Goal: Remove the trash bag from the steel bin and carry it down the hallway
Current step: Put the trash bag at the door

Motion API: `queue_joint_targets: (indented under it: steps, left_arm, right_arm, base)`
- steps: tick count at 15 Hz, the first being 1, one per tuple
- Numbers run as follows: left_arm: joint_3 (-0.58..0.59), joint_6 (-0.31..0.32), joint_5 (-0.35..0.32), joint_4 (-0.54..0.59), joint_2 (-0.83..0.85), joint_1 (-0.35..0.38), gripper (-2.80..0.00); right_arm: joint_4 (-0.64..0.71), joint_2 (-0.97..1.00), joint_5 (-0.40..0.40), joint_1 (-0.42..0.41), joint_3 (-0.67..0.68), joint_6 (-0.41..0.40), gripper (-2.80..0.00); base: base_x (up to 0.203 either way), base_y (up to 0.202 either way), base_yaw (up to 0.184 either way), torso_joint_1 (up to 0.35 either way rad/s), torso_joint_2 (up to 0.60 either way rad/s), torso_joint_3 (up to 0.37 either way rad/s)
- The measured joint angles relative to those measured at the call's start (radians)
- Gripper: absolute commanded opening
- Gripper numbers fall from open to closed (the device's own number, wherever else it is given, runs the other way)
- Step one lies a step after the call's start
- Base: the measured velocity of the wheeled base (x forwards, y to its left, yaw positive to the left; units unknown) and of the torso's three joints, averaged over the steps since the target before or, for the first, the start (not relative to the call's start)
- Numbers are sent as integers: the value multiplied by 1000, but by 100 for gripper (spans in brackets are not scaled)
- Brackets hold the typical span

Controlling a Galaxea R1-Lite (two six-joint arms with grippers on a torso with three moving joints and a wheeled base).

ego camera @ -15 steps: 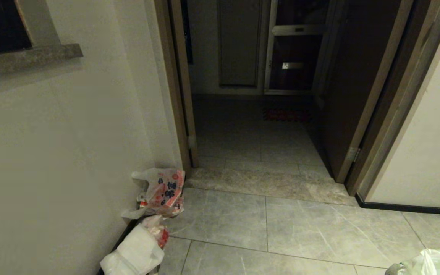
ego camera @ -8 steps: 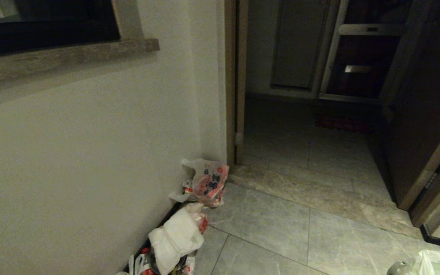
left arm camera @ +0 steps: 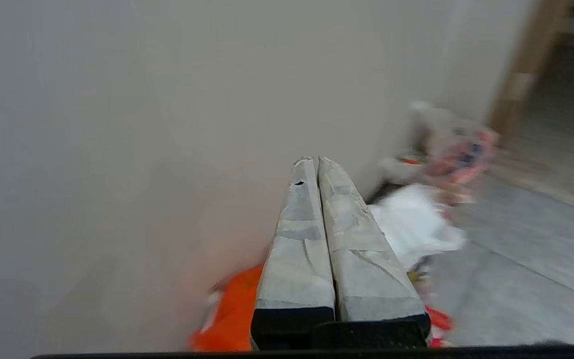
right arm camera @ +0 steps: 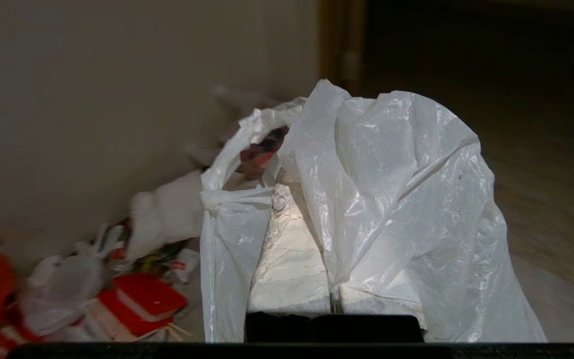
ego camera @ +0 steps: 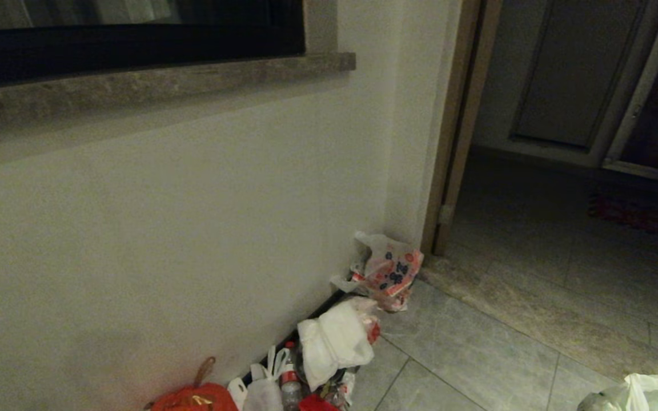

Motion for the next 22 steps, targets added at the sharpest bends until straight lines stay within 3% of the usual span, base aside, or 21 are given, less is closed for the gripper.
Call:
queue_joint_targets:
  steps: [6,22]
  left_arm:
    - [0,0,0,0,0,0,-280]
    - [0,0,0,0,0,0,-280]
  right_arm:
    - [-1,0,1,0,1,0,-280]
    - [0,0,2,-1,1,-5,-280]
  base:
    - [2,-7,141,3,2,2]
    - [0,0,0,0,0,0]
